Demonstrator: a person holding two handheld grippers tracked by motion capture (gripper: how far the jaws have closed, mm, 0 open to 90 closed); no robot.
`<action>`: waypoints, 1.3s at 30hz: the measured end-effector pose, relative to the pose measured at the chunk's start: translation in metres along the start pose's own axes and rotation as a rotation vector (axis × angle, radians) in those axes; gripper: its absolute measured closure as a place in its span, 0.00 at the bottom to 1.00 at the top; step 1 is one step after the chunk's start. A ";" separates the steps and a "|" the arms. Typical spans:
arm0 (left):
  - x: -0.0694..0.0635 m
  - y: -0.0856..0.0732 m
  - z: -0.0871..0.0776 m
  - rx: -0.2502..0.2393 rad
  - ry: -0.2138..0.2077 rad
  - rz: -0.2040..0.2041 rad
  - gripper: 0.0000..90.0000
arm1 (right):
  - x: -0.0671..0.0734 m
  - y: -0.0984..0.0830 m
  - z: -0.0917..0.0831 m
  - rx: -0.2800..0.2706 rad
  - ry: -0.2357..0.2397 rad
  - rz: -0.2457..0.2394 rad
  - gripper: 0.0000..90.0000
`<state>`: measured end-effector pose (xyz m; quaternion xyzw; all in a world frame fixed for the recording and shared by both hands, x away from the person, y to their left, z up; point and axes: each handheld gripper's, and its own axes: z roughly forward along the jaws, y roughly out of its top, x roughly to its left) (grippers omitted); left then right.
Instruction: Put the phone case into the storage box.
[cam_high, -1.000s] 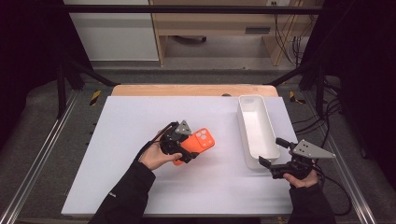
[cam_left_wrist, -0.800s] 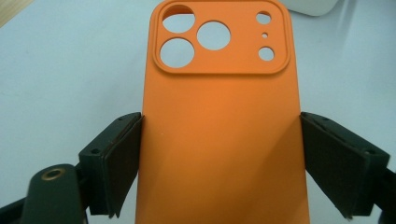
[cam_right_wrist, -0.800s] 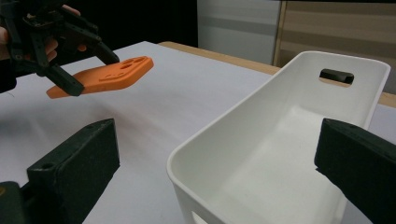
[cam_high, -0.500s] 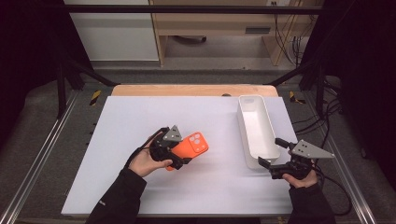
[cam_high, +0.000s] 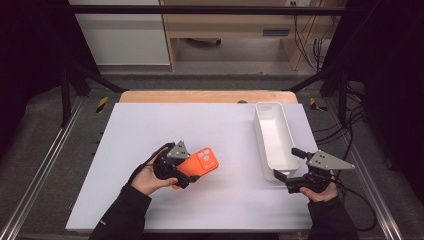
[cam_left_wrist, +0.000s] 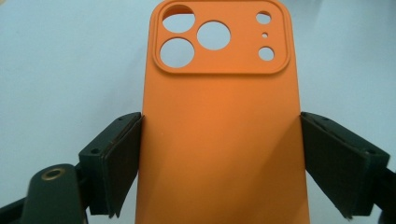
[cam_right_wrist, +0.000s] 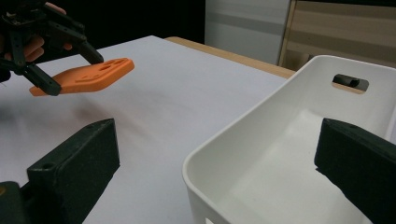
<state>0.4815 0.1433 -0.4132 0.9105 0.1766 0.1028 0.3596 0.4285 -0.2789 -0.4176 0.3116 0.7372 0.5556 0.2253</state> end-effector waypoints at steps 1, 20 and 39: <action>0.000 0.000 -0.001 -0.001 -0.004 -0.002 0.17 | 0.001 0.001 0.000 0.001 0.005 -0.003 0.01; -0.008 0.002 -0.007 -0.016 -0.029 0.045 0.17 | 0.023 0.013 0.014 0.038 0.078 -0.088 0.01; -0.021 0.010 -0.004 -0.005 -0.057 0.114 0.17 | 0.050 0.018 0.041 0.122 0.165 -0.183 0.01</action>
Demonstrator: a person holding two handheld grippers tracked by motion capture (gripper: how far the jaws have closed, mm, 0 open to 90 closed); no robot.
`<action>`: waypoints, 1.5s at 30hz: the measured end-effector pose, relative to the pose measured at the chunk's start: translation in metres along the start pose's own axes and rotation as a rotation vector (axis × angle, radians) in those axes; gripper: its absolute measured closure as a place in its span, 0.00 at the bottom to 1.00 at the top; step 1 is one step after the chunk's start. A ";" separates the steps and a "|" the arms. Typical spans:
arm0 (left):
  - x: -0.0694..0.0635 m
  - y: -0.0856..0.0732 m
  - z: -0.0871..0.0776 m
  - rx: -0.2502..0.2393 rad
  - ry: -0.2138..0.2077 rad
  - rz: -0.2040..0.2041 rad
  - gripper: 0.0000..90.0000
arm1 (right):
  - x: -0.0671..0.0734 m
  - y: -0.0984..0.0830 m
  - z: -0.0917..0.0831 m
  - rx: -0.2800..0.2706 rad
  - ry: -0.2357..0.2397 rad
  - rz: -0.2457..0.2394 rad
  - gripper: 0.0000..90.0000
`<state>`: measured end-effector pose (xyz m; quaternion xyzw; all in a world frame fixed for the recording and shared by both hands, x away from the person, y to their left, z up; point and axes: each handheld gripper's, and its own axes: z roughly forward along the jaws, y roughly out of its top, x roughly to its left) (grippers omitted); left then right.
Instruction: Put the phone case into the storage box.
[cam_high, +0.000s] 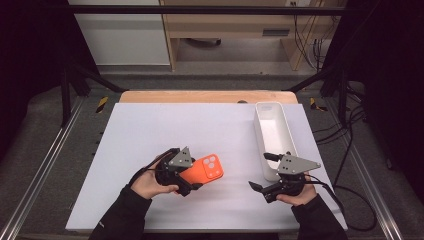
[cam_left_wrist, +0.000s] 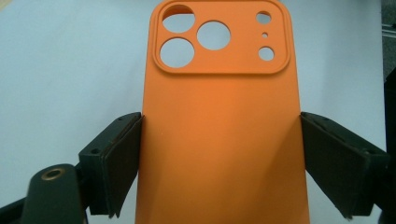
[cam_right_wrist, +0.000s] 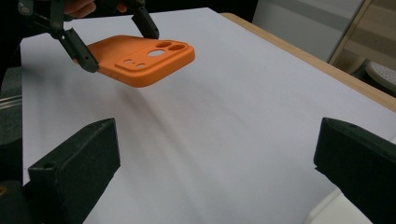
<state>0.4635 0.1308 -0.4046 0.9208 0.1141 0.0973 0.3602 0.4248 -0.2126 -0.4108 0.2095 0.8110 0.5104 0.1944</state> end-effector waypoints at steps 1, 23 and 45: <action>0.000 0.000 0.000 0.000 -0.003 0.004 0.17 | 0.001 0.001 0.001 0.001 0.003 -0.006 0.01; -0.009 0.007 -0.001 0.013 -0.007 0.100 0.17 | 0.018 0.016 0.016 0.048 0.081 -0.082 0.02; -0.024 0.014 -0.008 -0.044 -0.015 0.212 0.17 | 0.032 0.039 0.016 0.124 0.155 -0.220 0.02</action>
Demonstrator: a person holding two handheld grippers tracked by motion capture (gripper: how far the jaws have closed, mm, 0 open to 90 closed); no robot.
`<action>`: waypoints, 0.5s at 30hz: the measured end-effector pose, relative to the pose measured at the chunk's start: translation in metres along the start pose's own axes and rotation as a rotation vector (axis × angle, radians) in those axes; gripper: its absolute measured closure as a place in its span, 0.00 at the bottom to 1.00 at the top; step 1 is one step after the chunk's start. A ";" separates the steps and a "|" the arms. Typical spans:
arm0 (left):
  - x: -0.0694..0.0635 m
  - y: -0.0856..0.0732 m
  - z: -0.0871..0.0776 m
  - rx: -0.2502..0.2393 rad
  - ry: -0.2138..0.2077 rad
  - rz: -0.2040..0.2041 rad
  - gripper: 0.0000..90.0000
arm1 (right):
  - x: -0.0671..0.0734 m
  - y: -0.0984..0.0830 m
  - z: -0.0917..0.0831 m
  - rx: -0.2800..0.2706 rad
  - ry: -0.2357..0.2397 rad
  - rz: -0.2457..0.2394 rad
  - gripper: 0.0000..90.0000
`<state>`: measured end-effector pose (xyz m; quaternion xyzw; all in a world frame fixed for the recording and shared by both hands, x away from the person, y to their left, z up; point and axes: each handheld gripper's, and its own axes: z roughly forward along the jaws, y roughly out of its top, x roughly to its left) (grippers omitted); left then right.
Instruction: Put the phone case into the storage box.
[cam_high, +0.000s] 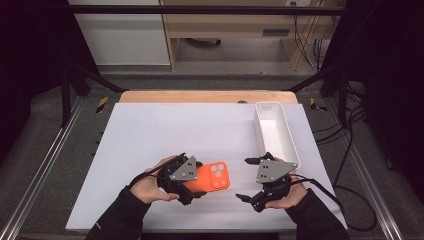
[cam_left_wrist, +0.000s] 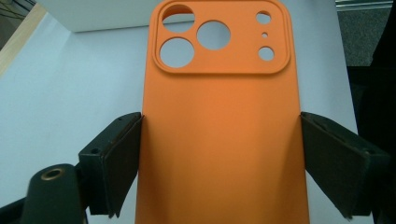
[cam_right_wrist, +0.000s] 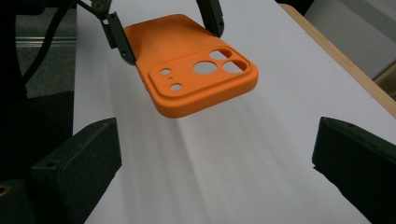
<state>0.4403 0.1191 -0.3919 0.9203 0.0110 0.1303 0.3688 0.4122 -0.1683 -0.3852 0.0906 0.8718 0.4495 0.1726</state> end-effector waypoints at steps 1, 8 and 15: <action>0.000 0.000 0.000 -0.001 -0.002 -0.001 0.17 | 0.001 0.001 0.000 0.001 0.006 -0.005 0.02; -0.002 0.003 0.001 -0.004 -0.006 0.011 0.17 | 0.002 0.005 0.002 0.015 0.015 -0.020 0.02; -0.002 0.002 0.001 -0.008 -0.009 0.014 0.17 | 0.001 0.006 0.007 0.018 0.024 -0.022 0.02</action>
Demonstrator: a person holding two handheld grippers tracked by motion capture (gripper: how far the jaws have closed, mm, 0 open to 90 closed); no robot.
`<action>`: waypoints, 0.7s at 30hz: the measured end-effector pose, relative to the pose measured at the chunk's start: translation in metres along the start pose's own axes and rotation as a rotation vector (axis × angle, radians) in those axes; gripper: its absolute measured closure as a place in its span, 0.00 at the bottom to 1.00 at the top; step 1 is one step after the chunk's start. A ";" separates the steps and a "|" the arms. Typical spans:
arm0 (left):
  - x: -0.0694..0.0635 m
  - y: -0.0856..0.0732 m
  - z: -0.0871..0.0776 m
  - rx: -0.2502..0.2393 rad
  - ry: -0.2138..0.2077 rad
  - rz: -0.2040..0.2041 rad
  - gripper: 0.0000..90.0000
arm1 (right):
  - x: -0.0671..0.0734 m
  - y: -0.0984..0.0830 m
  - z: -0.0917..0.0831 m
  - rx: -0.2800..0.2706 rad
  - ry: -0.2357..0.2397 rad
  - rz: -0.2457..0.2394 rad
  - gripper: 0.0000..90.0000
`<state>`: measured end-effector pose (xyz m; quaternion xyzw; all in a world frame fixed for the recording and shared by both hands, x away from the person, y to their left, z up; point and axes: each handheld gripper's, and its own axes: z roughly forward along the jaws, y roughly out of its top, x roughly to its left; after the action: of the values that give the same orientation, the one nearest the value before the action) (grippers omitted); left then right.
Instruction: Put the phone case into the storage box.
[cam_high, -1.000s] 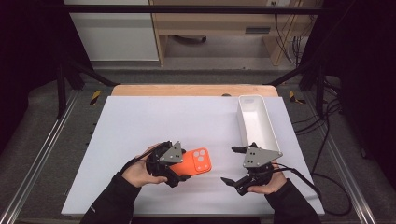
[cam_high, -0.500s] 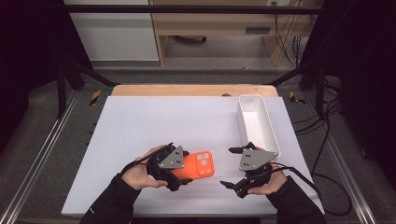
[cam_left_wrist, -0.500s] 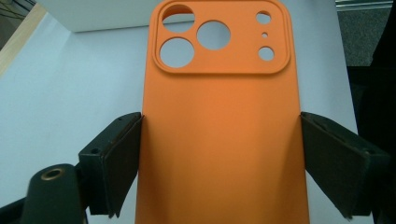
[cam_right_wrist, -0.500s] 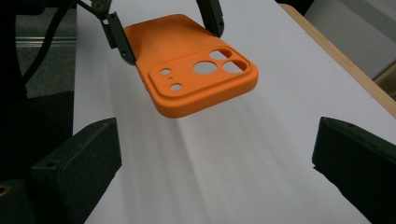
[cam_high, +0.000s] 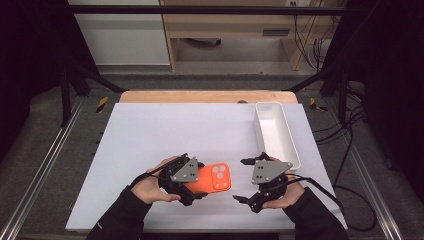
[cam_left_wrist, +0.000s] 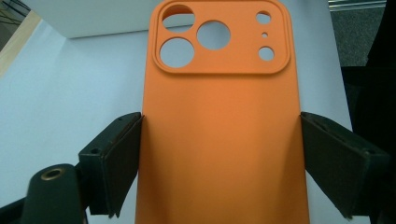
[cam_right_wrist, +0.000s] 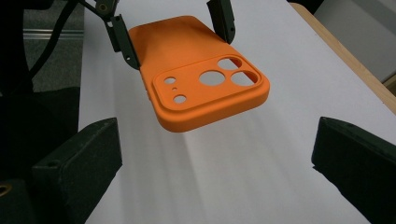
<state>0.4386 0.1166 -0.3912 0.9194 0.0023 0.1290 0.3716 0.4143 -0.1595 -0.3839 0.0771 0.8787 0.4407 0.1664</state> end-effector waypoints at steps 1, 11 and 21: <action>0.000 0.000 0.000 -0.003 0.000 0.001 0.17 | 0.000 0.000 0.001 -0.001 0.002 -0.001 0.02; -0.001 0.002 0.002 -0.018 -0.015 0.017 0.17 | 0.001 0.007 0.011 0.007 0.022 -0.016 0.03; -0.004 0.006 0.000 -0.039 -0.038 0.032 0.17 | 0.005 0.012 0.014 0.004 0.044 -0.042 0.03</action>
<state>0.4339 0.1118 -0.3885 0.9142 -0.0220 0.1172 0.3874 0.4145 -0.1402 -0.3837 0.0492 0.8845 0.4368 0.1561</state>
